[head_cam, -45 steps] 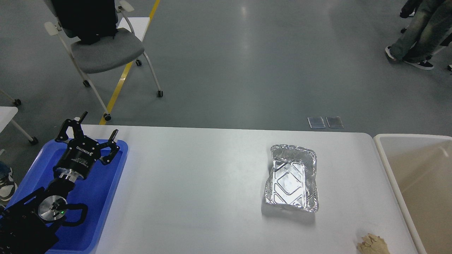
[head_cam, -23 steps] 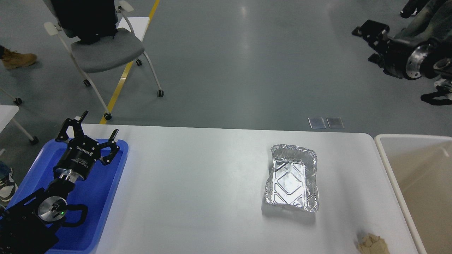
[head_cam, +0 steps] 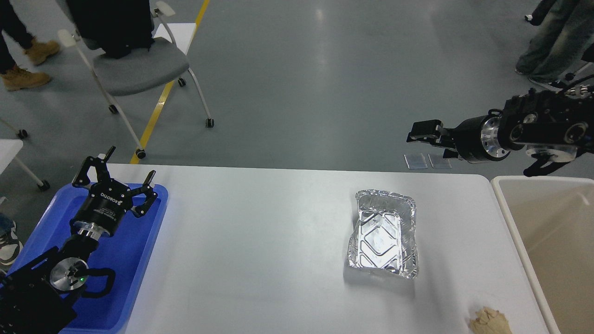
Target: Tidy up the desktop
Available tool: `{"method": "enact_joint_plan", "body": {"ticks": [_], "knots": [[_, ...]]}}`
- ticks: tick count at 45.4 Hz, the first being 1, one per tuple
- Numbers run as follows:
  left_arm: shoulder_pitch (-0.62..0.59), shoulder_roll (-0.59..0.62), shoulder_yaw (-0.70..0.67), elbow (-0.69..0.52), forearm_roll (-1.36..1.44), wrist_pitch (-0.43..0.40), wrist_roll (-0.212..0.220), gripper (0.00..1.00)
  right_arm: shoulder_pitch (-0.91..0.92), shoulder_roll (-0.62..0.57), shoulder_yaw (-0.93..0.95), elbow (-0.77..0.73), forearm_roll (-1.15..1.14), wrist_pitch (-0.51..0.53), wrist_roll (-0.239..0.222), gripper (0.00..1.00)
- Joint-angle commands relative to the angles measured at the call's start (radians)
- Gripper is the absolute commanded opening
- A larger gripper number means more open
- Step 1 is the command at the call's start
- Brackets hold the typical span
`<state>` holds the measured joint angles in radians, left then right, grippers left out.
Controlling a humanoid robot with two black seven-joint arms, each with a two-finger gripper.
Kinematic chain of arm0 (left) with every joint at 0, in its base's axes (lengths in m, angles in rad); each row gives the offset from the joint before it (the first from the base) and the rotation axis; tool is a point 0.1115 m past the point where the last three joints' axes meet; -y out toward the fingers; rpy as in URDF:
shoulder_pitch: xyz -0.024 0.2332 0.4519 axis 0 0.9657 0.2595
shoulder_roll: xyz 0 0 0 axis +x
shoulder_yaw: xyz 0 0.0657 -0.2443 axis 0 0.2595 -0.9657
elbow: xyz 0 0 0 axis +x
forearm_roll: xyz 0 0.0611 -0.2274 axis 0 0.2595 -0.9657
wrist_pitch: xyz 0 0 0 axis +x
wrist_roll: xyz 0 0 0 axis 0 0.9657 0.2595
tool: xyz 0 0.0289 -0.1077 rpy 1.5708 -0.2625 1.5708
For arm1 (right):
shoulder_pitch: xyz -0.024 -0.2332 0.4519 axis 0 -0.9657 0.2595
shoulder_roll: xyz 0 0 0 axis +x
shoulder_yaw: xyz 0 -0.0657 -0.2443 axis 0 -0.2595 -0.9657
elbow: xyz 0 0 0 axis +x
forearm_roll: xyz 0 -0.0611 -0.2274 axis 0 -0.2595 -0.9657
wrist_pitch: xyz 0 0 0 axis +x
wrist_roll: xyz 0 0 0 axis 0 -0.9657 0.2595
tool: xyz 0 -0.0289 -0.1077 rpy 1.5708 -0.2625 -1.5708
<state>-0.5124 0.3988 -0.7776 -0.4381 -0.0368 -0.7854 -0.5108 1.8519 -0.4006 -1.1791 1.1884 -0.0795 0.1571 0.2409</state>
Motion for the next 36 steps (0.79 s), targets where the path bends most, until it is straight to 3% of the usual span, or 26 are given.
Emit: {"method": "enact_joint_plan", "body": {"ticks": [1, 11, 36], "knots": [[0.000, 0.000, 0.000, 0.001, 0.000, 0.000, 0.000, 0.99, 0.101, 0.078, -0.171, 0.157, -0.005, 0.131, -0.003, 1.00], [0.000, 0.000, 0.000, 0.001, 0.000, 0.000, 0.000, 0.99, 0.133, 0.124, -0.277, 0.241, -0.005, 0.144, -0.003, 1.00], [0.000, 0.000, 0.000, 0.001, 0.000, 0.000, 0.000, 0.99, 0.141, 0.143, -0.218, 0.309, -0.002, 0.144, -0.003, 1.00]]}}
